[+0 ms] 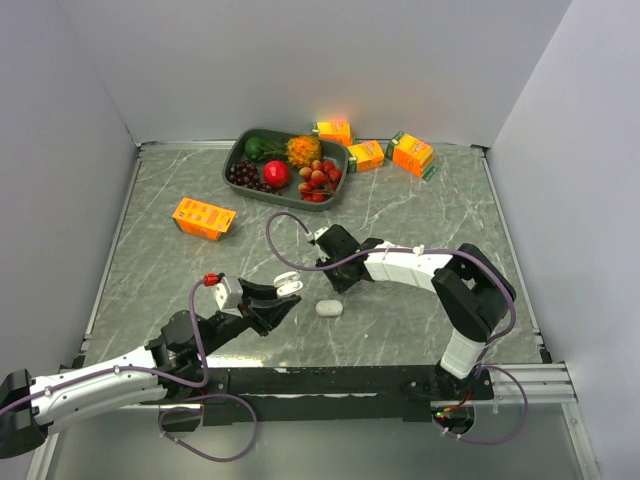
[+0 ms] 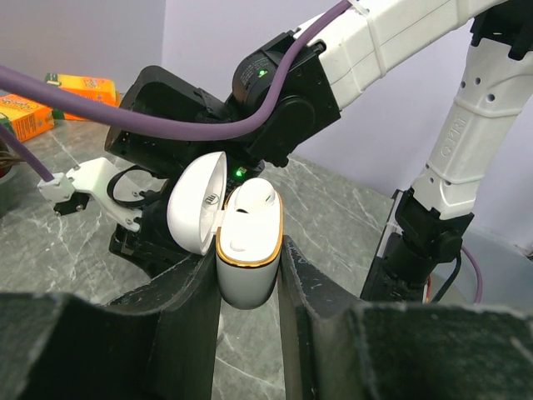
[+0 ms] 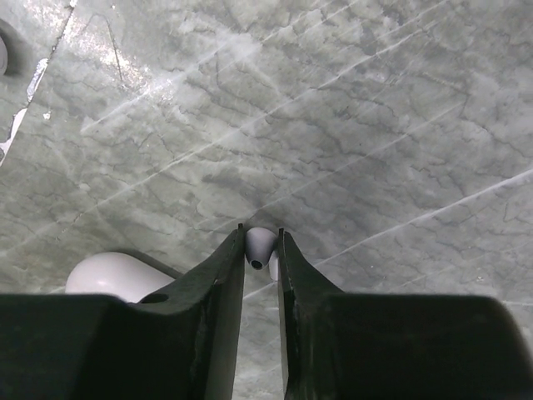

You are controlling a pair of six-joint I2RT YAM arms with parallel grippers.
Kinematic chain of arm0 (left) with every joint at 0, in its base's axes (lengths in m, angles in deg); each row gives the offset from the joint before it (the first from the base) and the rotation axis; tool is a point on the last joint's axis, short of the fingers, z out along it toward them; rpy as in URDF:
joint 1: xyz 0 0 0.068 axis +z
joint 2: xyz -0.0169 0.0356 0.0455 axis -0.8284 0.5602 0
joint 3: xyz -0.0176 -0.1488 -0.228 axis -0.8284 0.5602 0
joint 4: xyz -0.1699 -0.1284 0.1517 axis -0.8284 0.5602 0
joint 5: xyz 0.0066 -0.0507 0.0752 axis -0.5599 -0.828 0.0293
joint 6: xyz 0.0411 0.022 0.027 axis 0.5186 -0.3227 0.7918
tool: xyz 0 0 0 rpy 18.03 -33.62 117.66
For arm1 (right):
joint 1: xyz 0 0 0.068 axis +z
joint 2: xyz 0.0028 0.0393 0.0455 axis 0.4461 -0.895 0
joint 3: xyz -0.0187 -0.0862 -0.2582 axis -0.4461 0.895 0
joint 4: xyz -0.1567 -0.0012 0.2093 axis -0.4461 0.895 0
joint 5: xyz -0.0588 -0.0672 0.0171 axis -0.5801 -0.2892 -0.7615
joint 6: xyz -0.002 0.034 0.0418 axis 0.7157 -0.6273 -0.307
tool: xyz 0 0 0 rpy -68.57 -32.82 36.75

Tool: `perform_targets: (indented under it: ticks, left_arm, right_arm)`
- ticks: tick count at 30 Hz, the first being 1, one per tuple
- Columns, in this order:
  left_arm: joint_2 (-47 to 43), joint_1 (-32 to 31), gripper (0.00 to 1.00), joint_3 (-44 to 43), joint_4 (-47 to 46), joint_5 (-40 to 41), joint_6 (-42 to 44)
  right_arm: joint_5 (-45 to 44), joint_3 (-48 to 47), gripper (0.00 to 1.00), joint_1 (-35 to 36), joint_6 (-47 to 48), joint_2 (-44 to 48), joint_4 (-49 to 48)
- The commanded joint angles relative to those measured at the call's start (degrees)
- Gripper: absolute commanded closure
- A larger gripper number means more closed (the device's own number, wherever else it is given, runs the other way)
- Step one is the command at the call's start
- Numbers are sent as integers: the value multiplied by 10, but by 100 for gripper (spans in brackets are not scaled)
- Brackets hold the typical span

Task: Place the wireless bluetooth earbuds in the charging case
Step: Pick up the earbud from the center of the board, then place the earbud in the charging case.

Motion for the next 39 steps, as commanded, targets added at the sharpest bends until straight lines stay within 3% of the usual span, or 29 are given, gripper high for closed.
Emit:
perform_targets:
  ticks: [1, 7, 13, 19, 23, 28, 39]
  left_arm:
    - [3, -2, 99, -10, -23, -5, -11]
    - [2, -3, 99, -10, -21, 1, -10]
    - [-5, -2, 99, -13, -14, 9, -5]
    - [-3, -3, 99, -16, -23, 25, 0]
    - [9, -2, 99, -13, -52, 40, 2]
    - [45, -2, 99, -12, -102, 47, 19]
    - [89, -2, 99, -26, -139, 47, 38]
  right_arm:
    - [2, 10, 83, 3, -12, 12, -10]
    - [14, -7, 100, -5, -65, 34, 1]
    - [73, 5, 100, -51, -160, 123, -31]
    - [67, 7, 100, -52, -205, 229, -69]
    - [76, 48, 100, -46, -236, 312, -161]
    - [49, 105, 100, 5, -233, 416, -293]
    - [4, 134, 100, 112, -193, 501, -365]
